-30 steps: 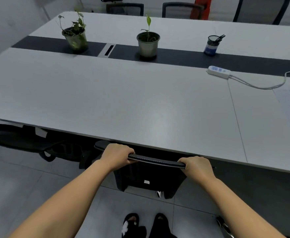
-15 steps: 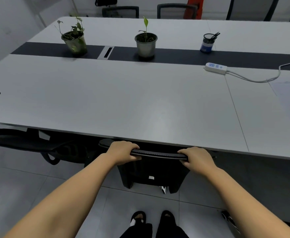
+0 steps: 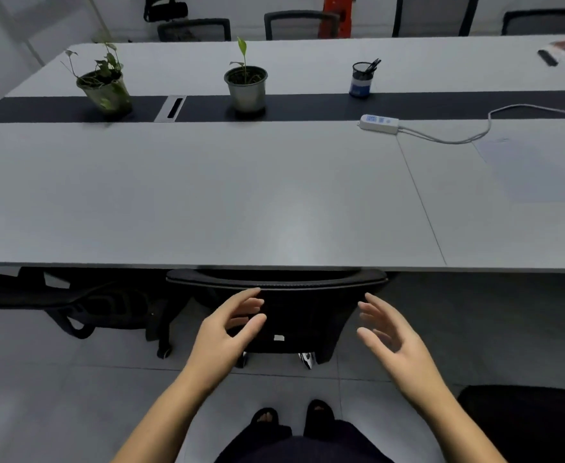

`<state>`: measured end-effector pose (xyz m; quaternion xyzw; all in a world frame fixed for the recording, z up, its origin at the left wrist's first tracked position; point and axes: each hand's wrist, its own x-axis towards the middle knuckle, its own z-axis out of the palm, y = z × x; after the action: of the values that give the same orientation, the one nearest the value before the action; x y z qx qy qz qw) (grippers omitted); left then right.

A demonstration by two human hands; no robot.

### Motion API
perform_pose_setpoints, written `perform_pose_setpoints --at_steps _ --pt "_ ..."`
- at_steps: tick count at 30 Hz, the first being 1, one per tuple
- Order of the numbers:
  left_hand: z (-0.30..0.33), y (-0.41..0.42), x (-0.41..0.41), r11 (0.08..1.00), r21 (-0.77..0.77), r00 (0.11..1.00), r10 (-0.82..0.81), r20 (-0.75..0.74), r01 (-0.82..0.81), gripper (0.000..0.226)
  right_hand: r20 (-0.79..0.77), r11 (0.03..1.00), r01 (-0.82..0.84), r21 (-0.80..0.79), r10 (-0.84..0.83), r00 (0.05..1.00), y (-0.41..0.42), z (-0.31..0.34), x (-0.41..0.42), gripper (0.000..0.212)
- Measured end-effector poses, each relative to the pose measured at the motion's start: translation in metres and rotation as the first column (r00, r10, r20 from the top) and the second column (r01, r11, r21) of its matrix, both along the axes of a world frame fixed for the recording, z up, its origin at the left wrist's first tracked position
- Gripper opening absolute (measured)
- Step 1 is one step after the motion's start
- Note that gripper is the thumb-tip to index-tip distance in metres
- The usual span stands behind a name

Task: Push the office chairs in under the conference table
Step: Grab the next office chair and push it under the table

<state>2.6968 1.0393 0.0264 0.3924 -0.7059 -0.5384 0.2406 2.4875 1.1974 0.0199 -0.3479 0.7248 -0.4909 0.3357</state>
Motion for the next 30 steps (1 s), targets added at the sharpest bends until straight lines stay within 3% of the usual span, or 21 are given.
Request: perform_pose_setpoints --at_steps 4,8,17,22,30 --pt "0.000 0.032 0.011 0.999 0.031 0.998 0.033 -0.060 -0.031 0.042 0.118 0.995 0.094 -0.043 -0.088 0.989 0.028 0.005 0.011 0.052" --pt "-0.002 0.050 0.016 1.000 0.016 0.998 0.005 -0.058 -0.004 0.044 0.138 0.978 0.201 -0.049 -0.193 0.972 0.050 0.006 0.026 0.046" --pt "0.008 0.030 0.034 0.952 -0.052 0.953 -0.302 -0.007 0.301 0.046 0.112 0.864 0.502 -0.049 -0.494 0.862 0.082 0.004 0.099 0.049" --pt "0.000 0.037 0.042 0.862 -0.054 0.863 -0.505 -0.014 0.504 0.045 0.042 0.738 0.675 -0.018 -0.674 0.738 0.110 0.002 0.157 0.053" --pt "-0.004 0.086 0.034 0.637 -0.080 0.639 -0.769 -0.002 0.766 0.043 -0.013 0.472 0.882 -0.010 -0.882 0.472 0.180 0.004 0.230 0.049"
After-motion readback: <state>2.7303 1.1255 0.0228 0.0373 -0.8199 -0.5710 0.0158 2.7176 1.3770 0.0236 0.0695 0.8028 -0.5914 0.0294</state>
